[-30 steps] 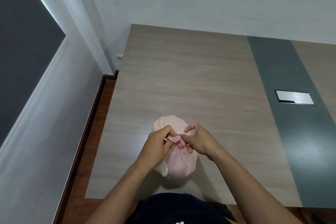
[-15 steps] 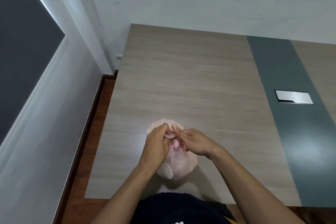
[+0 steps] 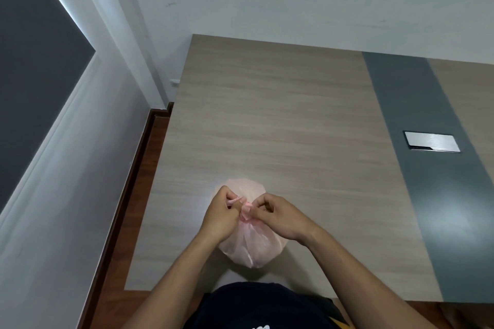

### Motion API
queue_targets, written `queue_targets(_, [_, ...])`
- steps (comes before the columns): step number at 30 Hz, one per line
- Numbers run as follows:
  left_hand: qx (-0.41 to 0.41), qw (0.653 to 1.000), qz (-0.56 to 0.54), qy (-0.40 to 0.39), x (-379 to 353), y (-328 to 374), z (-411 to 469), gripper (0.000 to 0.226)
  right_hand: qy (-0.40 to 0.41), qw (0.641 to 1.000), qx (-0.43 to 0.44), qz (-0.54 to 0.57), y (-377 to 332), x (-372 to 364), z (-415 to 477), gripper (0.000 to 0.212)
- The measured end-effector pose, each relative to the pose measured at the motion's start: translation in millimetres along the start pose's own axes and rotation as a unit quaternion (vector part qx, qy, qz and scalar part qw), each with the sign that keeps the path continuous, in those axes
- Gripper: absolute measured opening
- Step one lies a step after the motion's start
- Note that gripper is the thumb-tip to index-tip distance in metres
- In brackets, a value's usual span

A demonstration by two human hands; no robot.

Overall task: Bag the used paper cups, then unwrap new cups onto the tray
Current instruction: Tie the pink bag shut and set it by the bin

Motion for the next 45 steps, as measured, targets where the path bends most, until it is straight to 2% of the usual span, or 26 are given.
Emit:
queue_targets(3, [-0.035, 0.999, 0.02, 0.003, 1, 1, 0, 0.023, -0.023, 1.0, 0.006, 0.014, 5, -3, 1, 0.043])
queue_targets(5, [-0.059, 0.998, 0.036, -0.002, 1, 0, 4, 0.027, -0.044, 0.999, 0.013, 0.009, 10, -5, 3, 0.036])
queue_targets(8, [-0.043, 0.998, 0.032, -0.026, 1, -4, 8, 0.028, -0.057, 0.998, 0.022, -0.024, 18, -5, 4, 0.025])
queue_targets(10, [-0.009, 0.999, -0.007, -0.045, 0, -9, 11, 0.027, -0.028, 0.998, 0.034, -0.047, 20, -4, 5, 0.026])
queue_targets(14, [0.055, 0.986, -0.127, -0.092, -3, -15, 10, 0.012, 0.067, 0.996, 0.053, -0.009, 14, -1, 4, 0.041])
queue_targets(18, [0.073, 0.97, -0.209, -0.104, -5, -14, 9, 0.02, 0.138, 0.988, 0.064, -0.02, 5, 1, 1, 0.042])
queue_targets(21, [0.085, 0.965, -0.228, -0.095, -6, -13, 10, 0.023, 0.188, 0.978, 0.068, -0.053, 7, 2, 5, 0.043])
queue_targets(27, [0.074, 0.982, -0.175, -0.018, -2, -21, 14, 0.028, 0.248, 0.965, 0.045, -0.072, 21, 18, 13, 0.053])
queue_targets(32, [0.053, 0.996, -0.048, 0.048, 8, -21, 10, 0.032, 0.261, 0.961, 0.016, -0.087, 40, 29, 14, 0.042])
queue_targets(36, [0.048, 0.998, -0.015, 0.027, 5, -26, 7, 0.029, 0.252, 0.966, 0.0, -0.066, 42, 23, 8, 0.037])
queue_targets(41, [0.016, 0.998, -0.002, -0.053, 1, -36, 0, 0.015, 0.129, 0.991, 0.007, -0.04, 45, 14, -3, 0.019])
queue_targets(43, [0.001, 0.995, -0.008, -0.104, -5, -46, -4, 0.015, 0.09, 0.994, 0.008, -0.065, 49, 12, -8, 0.028])
queue_targets(45, [-0.013, 0.99, 0.001, -0.137, -16, -55, -9, 0.031, 0.068, 0.994, 0.009, -0.084, 55, 10, -12, 0.039])
Point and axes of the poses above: each hand's wrist, its own z-axis towards the middle knuckle, its own x-axis out of the back of the hand, y = z × x, the point moved 3 cm from there along z, towards the middle knuckle
